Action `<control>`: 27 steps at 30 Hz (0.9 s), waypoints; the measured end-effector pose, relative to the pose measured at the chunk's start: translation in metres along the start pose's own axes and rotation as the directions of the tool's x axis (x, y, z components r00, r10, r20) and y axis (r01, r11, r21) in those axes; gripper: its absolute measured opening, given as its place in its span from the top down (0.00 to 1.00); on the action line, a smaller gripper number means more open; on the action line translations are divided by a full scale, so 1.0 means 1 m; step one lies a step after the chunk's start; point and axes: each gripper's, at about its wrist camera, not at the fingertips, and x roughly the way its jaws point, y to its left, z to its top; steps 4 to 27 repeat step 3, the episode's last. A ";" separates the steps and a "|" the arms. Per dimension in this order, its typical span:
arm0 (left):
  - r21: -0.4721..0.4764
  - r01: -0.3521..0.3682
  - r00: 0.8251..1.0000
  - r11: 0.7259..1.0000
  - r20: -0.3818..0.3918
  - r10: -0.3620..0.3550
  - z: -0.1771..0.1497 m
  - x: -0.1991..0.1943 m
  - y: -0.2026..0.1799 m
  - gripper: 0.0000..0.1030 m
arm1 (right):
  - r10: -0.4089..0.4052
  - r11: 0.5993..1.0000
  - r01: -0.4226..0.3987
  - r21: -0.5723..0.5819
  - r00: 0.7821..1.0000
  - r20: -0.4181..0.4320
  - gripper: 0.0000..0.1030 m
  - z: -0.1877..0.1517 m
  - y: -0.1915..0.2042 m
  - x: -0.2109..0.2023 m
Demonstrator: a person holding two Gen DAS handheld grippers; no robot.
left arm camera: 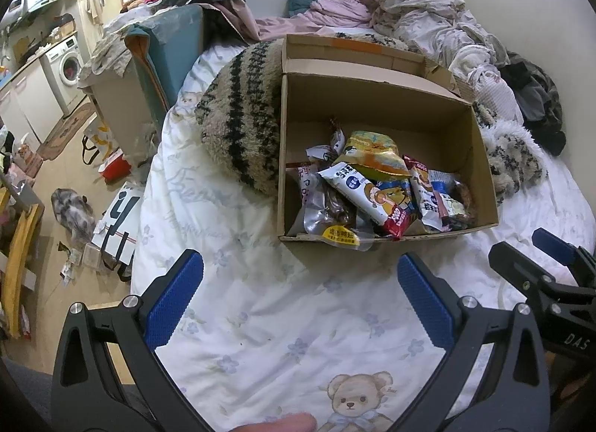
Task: Organize snacks
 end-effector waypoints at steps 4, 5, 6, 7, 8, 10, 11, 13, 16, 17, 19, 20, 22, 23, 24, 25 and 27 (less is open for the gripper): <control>0.008 -0.010 1.000 1.000 0.007 0.009 -0.001 0.002 0.000 0.00 | 0.002 1.000 -0.002 -0.003 1.000 -0.006 0.00 -0.001 0.001 0.000; 0.008 -0.010 1.000 1.000 0.007 0.009 -0.001 0.002 0.000 0.00 | 0.002 1.000 -0.002 -0.003 1.000 -0.006 0.00 -0.001 0.001 0.000; 0.008 -0.010 1.000 1.000 0.007 0.009 -0.001 0.002 0.000 0.00 | 0.002 1.000 -0.002 -0.003 1.000 -0.006 0.00 -0.001 0.001 0.000; 0.008 -0.010 1.000 1.000 0.007 0.009 -0.001 0.002 0.000 0.00 | 0.002 1.000 -0.002 -0.003 1.000 -0.006 0.00 -0.001 0.001 0.000; 0.008 -0.010 1.000 1.000 0.007 0.009 -0.001 0.002 0.000 0.00 | 0.002 1.000 -0.002 -0.003 1.000 -0.006 0.00 -0.001 0.001 0.000; 0.008 -0.010 1.000 1.000 0.007 0.009 -0.001 0.002 0.000 0.00 | 0.002 1.000 -0.002 -0.003 1.000 -0.006 0.00 -0.001 0.001 0.000; 0.008 -0.010 1.000 1.000 0.007 0.009 -0.001 0.002 0.000 0.00 | 0.002 1.000 -0.002 -0.003 1.000 -0.006 0.00 -0.001 0.001 0.000; 0.008 -0.010 1.000 1.000 0.007 0.009 -0.001 0.002 0.000 0.00 | 0.002 1.000 -0.002 -0.003 1.000 -0.006 0.00 -0.001 0.001 0.000; 0.008 -0.010 1.000 1.000 0.007 0.009 -0.001 0.002 0.000 0.00 | 0.002 1.000 -0.002 -0.003 1.000 -0.006 0.00 -0.001 0.001 0.000; 0.008 -0.010 1.000 1.000 0.007 0.009 -0.001 0.002 0.000 0.00 | 0.002 1.000 -0.002 -0.003 1.000 -0.006 0.00 -0.001 0.001 0.000; 0.008 -0.010 1.000 1.000 0.007 0.009 -0.001 0.002 0.000 0.00 | 0.002 1.000 -0.002 -0.003 1.000 -0.006 0.00 -0.001 0.001 0.000; 0.008 -0.010 1.000 1.000 0.007 0.009 -0.001 0.002 0.000 0.00 | 0.002 1.000 -0.002 -0.003 1.000 -0.006 0.00 -0.001 0.001 0.000; 0.008 -0.010 1.000 1.000 0.007 0.009 -0.001 0.002 0.000 0.00 | 0.002 1.000 -0.002 -0.003 1.000 -0.006 0.00 -0.001 0.001 0.000; 0.008 -0.010 1.000 1.000 0.007 0.009 -0.001 0.002 0.000 0.00 | 0.002 1.000 -0.002 -0.003 1.000 -0.006 0.00 -0.001 0.001 0.000; 0.008 -0.010 1.000 1.000 0.007 0.009 -0.001 0.002 0.000 0.00 | 0.002 1.000 -0.002 -0.003 1.000 -0.006 0.00 -0.001 0.001 0.000; 0.008 -0.010 1.000 1.000 0.007 0.009 -0.001 0.002 0.000 0.00 | 0.002 1.000 -0.002 -0.003 1.000 -0.006 0.00 -0.001 0.001 0.000; 0.008 -0.010 1.000 1.000 0.007 0.009 -0.001 0.002 0.000 0.00 | 0.002 1.000 -0.002 -0.003 1.000 -0.006 0.00 -0.001 0.001 0.000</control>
